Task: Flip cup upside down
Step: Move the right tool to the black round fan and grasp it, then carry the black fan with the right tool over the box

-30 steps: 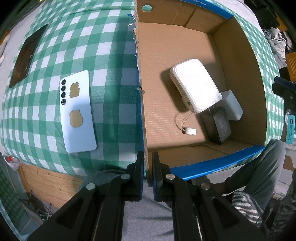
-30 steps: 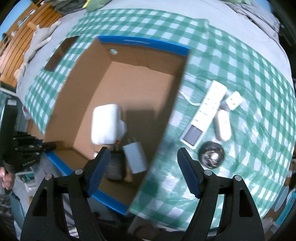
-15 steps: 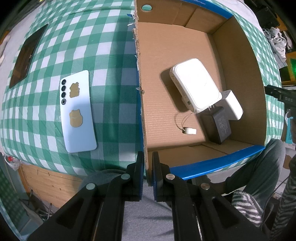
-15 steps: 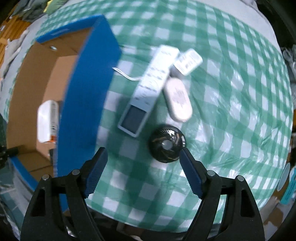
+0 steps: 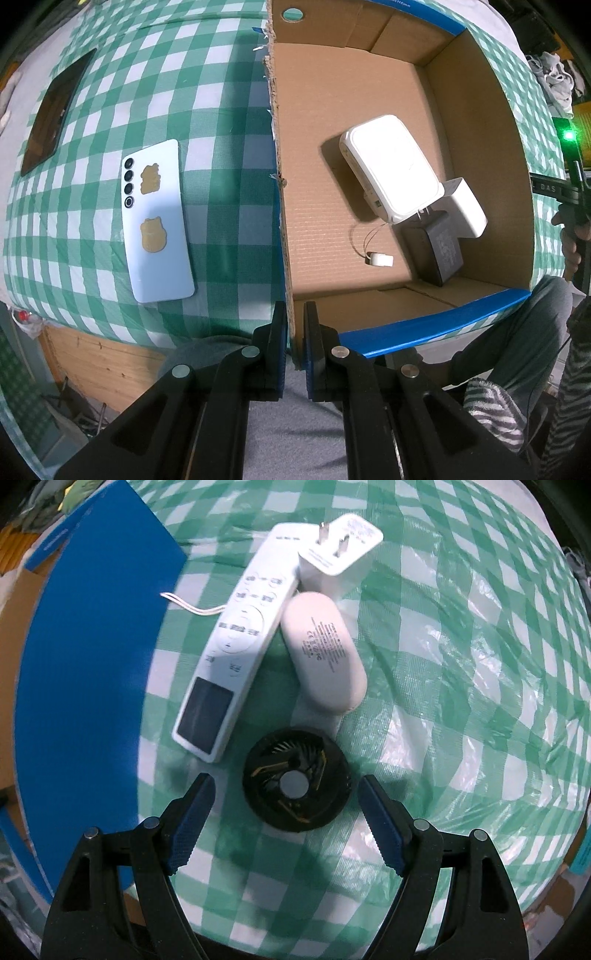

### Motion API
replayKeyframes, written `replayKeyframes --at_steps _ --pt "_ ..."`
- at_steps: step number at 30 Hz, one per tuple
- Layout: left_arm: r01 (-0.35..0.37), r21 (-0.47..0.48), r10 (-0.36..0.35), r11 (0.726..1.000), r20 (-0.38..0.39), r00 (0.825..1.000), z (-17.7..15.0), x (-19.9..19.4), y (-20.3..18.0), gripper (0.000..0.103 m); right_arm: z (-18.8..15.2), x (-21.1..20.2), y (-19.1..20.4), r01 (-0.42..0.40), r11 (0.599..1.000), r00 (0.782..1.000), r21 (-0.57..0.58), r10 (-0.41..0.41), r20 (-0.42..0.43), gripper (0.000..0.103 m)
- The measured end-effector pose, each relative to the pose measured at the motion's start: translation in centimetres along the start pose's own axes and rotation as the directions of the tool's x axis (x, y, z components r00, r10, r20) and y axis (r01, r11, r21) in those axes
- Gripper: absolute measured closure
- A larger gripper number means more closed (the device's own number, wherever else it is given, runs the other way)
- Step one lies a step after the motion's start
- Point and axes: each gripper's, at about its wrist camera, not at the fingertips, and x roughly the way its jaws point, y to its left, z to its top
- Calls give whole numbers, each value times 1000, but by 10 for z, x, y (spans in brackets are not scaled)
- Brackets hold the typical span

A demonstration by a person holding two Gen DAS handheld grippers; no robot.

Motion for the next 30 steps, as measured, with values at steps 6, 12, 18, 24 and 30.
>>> replayKeyframes --at_steps 6,12,18,24,30 --pt "0 1 0 1000 0 1000 0 -1 1 97 5 19 -5 31 1000 999 1 -31 -13 23" --pt "-1 3 1 1000 -1 1000 0 -1 2 97 8 26 -2 86 996 996 -13 -86 -17 37" --pt "5 -1 -5 1000 0 1000 -1 -1 3 96 6 23 -3 82 997 996 -10 -82 -21 41" --pt "-1 3 1 1000 2 1000 -1 -2 3 96 -8 8 -4 84 996 996 -18 -85 -28 41" --pt "-3 1 3 1000 4 1000 -2 -1 2 96 -17 -9 2 82 996 996 -39 -83 -23 41"
